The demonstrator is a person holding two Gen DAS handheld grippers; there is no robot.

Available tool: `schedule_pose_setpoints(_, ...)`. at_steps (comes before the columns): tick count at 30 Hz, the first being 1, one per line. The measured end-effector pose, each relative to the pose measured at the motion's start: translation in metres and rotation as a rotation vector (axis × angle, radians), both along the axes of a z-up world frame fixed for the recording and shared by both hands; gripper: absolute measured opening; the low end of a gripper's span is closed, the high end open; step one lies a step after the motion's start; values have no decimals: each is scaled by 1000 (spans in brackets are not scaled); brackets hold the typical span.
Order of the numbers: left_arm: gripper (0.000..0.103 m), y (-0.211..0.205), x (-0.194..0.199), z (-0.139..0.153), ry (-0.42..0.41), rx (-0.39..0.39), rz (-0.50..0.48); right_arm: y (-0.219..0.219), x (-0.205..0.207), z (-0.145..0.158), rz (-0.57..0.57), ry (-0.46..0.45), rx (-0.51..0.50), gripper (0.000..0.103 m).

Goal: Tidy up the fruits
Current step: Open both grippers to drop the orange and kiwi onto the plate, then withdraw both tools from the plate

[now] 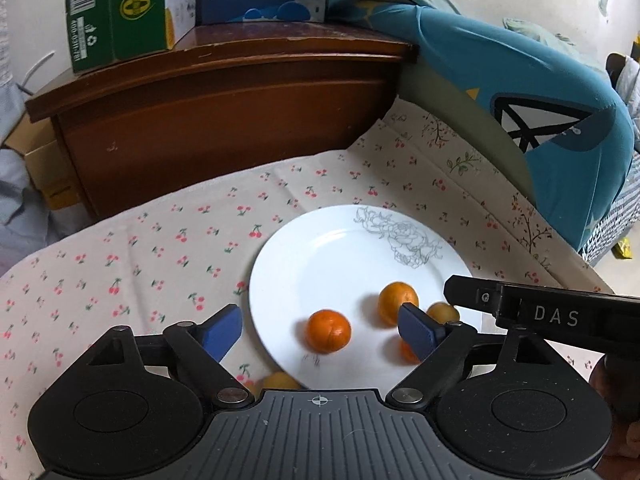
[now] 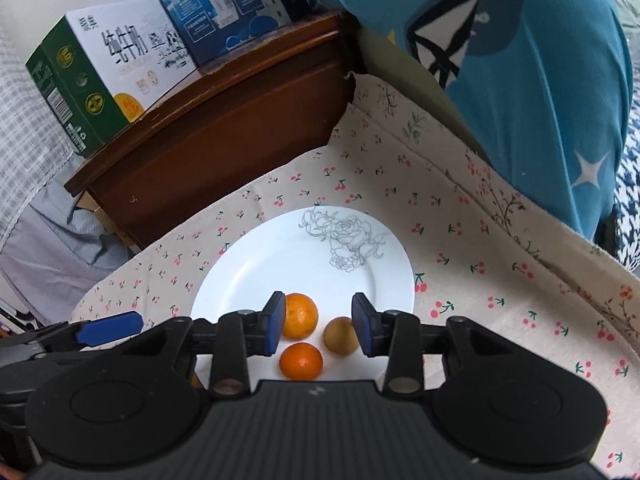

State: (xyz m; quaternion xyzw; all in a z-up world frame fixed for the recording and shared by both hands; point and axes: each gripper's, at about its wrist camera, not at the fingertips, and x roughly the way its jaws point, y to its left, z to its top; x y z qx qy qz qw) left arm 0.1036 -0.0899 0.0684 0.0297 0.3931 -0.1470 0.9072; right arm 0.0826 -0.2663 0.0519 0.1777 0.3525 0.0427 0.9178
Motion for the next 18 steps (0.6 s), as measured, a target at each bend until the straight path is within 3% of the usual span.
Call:
schedule_pose_setpoints(7, 87, 6, -13, 1, 8, 48, 31, 5, -14, 5, 3, 9, -22, 50)
schedule_pose_setpoints(18, 87, 23, -40, 2, 18, 74, 89, 19, -36, 8, 33, -16, -67, 51)
